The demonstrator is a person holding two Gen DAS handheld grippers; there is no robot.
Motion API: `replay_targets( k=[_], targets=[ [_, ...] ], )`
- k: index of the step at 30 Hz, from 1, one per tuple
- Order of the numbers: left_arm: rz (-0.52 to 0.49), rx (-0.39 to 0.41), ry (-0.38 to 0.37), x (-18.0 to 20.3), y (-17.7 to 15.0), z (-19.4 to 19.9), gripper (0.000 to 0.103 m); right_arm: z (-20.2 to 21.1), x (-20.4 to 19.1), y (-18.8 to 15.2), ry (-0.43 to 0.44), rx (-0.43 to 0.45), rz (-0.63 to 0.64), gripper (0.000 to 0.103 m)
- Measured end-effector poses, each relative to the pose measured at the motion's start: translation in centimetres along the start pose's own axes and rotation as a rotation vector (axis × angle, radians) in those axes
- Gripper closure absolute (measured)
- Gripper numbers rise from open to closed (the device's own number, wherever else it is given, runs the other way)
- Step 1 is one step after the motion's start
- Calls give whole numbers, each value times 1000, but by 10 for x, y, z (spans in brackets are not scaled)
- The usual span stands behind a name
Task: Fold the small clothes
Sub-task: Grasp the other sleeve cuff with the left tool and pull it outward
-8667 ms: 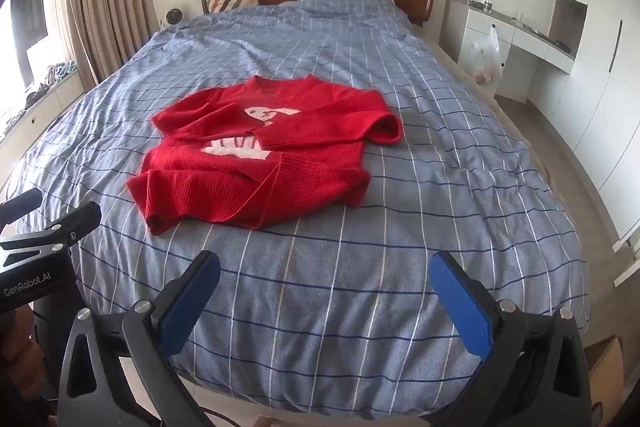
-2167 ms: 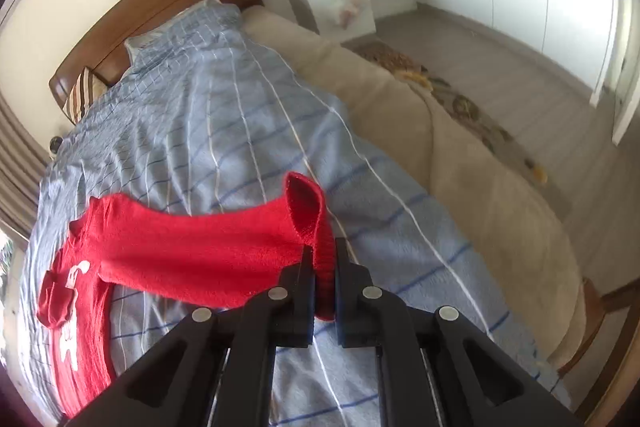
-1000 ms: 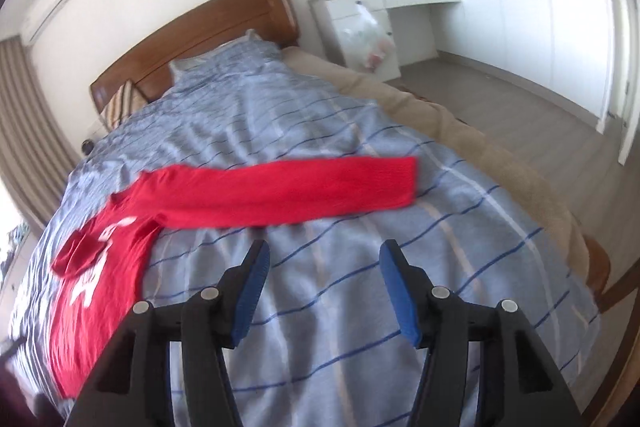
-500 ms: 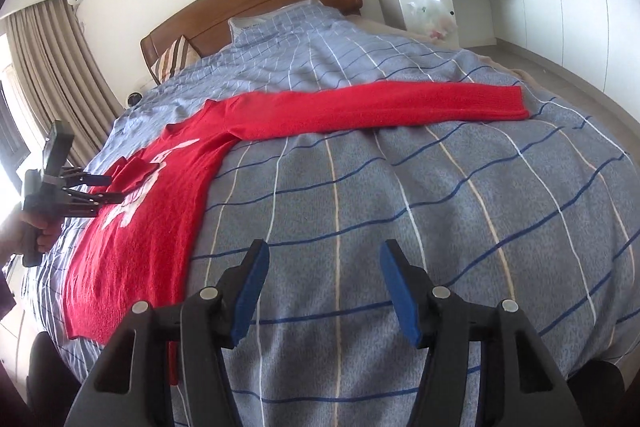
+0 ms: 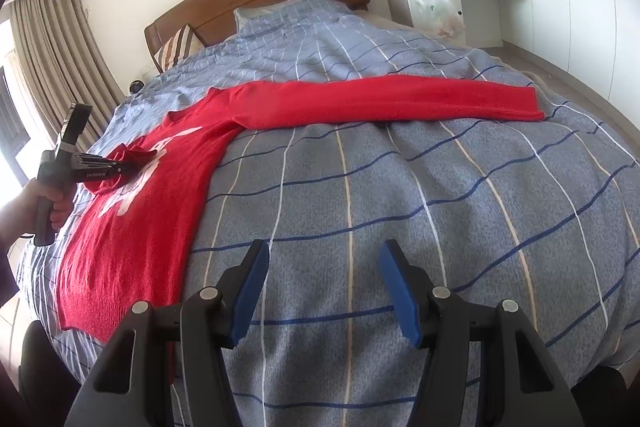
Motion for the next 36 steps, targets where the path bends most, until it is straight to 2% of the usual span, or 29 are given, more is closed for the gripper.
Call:
replay_targets(
  k=[2,4,7,9,11,14,16,19,23,26,29,36],
  targets=[
    [133,68,-15,-30,14,25,100,2,0,1,-3,7,5,45],
    [294,139,-7,-77,25,52,100,3,-1,0,-1,9,6,45],
    [558,223,71,-168,18,90,100,3,-2,0,1,8,6,45],
    [706,247,155,-230,-1,106,100,2,-3,0,2,6,12,45],
    [844,247,247,-284,-34,117,100,2,-7,-1,2,5,24,45],
    [993,229,361,-340,-88,124,100,-1,-13,-1,9,-3,48,45],
    [1061,222,394,-358,-117,124,100,-6,-17,-3,12,-13,60,45],
    [1147,214,403,-376,-153,120,100,-11,-19,-6,10,-32,71,45],
    [1239,203,433,-393,-184,115,100,-14,-18,-9,0,-45,75,45],
    [1270,205,445,-402,-194,116,101,-15,-17,-10,-8,-49,75,45],
    [1237,185,483,-404,-195,113,101,-16,-18,-10,-14,-54,85,45],
    [1321,153,462,-411,-226,92,101,-17,-19,-12,-24,-60,94,45]
  ],
)
Point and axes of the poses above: each gripper's, at about its wrist camera, not at the fingertips, and z roughly against the way its jaws point, x to its right, y to its top, the point moved 9 cm from there along -z, roughly the way its jaws point, and after that the axes turned 13 degrees about z, right-handed, at the moved point
